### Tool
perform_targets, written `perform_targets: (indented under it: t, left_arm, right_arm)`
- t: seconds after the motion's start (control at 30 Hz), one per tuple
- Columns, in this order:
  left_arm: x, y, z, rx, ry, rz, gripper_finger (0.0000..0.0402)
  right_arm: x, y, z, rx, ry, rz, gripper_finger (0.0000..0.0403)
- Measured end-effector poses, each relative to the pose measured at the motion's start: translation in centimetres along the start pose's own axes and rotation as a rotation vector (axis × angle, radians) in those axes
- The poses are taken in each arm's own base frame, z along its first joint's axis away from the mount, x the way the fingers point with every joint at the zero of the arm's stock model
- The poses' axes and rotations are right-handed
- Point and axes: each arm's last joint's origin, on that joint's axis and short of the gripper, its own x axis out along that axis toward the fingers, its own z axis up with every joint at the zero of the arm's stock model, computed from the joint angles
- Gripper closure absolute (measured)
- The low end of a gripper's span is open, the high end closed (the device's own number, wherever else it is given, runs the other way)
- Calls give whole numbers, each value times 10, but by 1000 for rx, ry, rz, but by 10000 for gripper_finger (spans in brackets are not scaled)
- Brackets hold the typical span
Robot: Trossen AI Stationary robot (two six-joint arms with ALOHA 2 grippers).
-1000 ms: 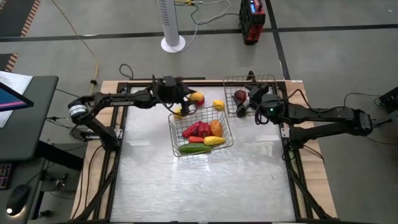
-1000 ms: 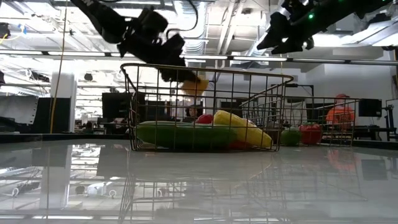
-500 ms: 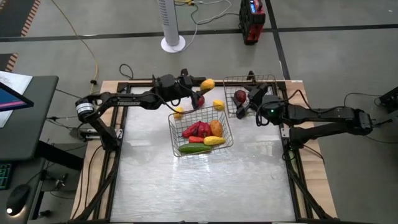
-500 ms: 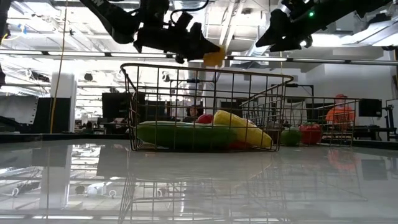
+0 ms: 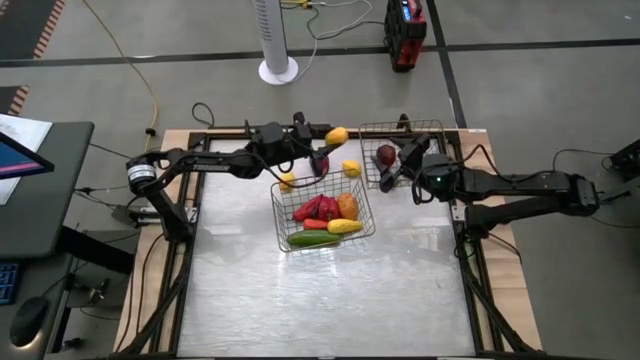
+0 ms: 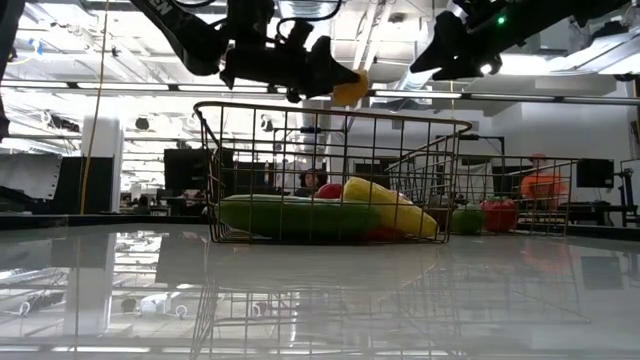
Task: Sort produce into baskets
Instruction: Put the yellow lemon into the right wire basket
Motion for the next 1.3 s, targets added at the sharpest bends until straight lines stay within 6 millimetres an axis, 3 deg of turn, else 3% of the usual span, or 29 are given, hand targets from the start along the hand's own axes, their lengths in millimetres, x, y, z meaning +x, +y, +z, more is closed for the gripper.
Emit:
perform_targets:
  t: [0.27, 0.43, 0.53, 0.7, 0.93, 1.1, 1.3]
  left_arm:
    - [-23, -10, 37, 73, -14, -7, 200]
    - [-56, -9, 71, 105, 1, -19, 200]
    - [-80, -11, 75, 112, 21, -49, 200]
    - [-122, -16, 59, 99, -22, -56, 200]
    - [-167, -36, 4, -24, -51, -129, 200]
    - [-184, -56, -26, -101, -12, -258, 200]
    - [-191, -94, -31, -157, 8, -345, 200]
  right_arm:
    - [-1, 1, 0, -12, 1, 5, 14]
    - [-1, 1, 0, -9, 3, 5, 14]
    - [-1, 1, -1, -6, 5, 5, 14]
    - [-1, 1, -1, 7, 12, 4, 14]
    - [-1, 1, -2, 34, 13, 8, 14]
    - [-1, 1, -2, 41, 13, 9, 14]
    - [0, 0, -2, 42, 14, 5, 14]
